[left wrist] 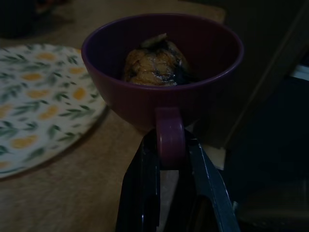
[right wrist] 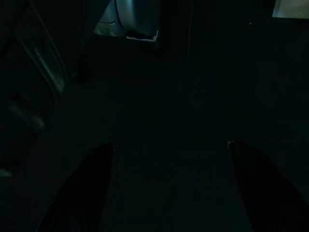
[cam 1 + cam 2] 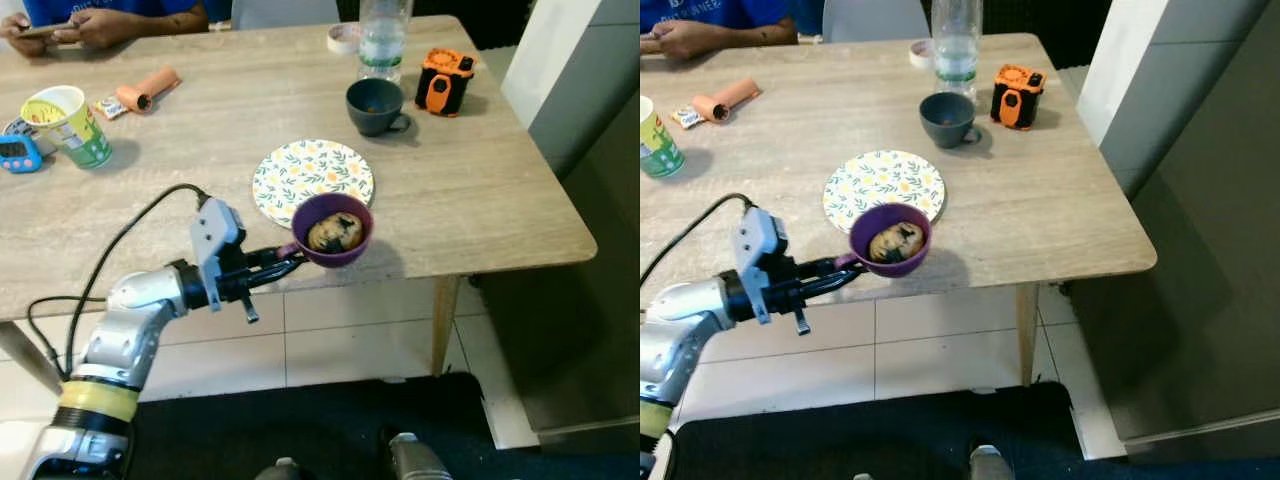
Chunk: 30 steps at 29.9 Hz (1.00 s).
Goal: Restocking fridge
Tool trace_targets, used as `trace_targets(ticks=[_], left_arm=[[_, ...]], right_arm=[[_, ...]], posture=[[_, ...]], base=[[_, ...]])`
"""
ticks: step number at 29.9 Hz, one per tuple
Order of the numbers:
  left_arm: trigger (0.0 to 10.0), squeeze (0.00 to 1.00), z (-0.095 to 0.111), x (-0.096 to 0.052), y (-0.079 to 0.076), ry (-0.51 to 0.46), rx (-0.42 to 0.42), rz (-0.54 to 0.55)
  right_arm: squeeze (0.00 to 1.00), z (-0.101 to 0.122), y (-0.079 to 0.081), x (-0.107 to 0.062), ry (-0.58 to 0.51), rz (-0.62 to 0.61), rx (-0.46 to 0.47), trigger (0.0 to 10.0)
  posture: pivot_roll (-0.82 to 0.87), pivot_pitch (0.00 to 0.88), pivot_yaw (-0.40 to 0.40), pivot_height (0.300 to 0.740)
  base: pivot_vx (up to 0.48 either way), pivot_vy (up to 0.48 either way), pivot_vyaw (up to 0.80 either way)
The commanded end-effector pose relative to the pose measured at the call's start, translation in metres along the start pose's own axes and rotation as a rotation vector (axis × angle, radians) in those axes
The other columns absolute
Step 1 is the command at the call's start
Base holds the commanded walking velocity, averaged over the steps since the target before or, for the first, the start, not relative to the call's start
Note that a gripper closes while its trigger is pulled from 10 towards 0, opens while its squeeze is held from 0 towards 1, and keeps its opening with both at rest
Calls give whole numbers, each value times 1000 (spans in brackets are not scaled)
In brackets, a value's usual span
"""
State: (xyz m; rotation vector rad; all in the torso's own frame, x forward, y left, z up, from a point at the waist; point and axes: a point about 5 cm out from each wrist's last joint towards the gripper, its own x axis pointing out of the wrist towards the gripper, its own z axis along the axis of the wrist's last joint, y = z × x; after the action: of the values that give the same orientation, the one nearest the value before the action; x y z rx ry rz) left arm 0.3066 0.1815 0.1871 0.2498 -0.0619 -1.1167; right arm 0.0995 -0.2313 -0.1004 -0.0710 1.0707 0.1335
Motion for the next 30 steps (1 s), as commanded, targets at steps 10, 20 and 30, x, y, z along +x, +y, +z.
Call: trace_targets(ticks=[10, 20, 30], left_arm=[[10000, 0, 2, 4, 7, -22, 48, 29], [10000, 0, -4, 3, 11, 2, 76, 55], [10000, 639, -6, 3, 20, 7, 110, 131]], right_arm=[[0, -11, 5, -3, 17, 18, 2, 10000], [0, -14, 4, -4, 20, 16, 3, 10000], [0, -14, 5, -4, 19, 17, 6, 10000]], posture=[[-110, 365, 18, 740], [-115, 370, 18, 740], [-116, 372, 20, 740]], base=[[0, 0, 0], [0, 0, 0], [0, 0, 0]])
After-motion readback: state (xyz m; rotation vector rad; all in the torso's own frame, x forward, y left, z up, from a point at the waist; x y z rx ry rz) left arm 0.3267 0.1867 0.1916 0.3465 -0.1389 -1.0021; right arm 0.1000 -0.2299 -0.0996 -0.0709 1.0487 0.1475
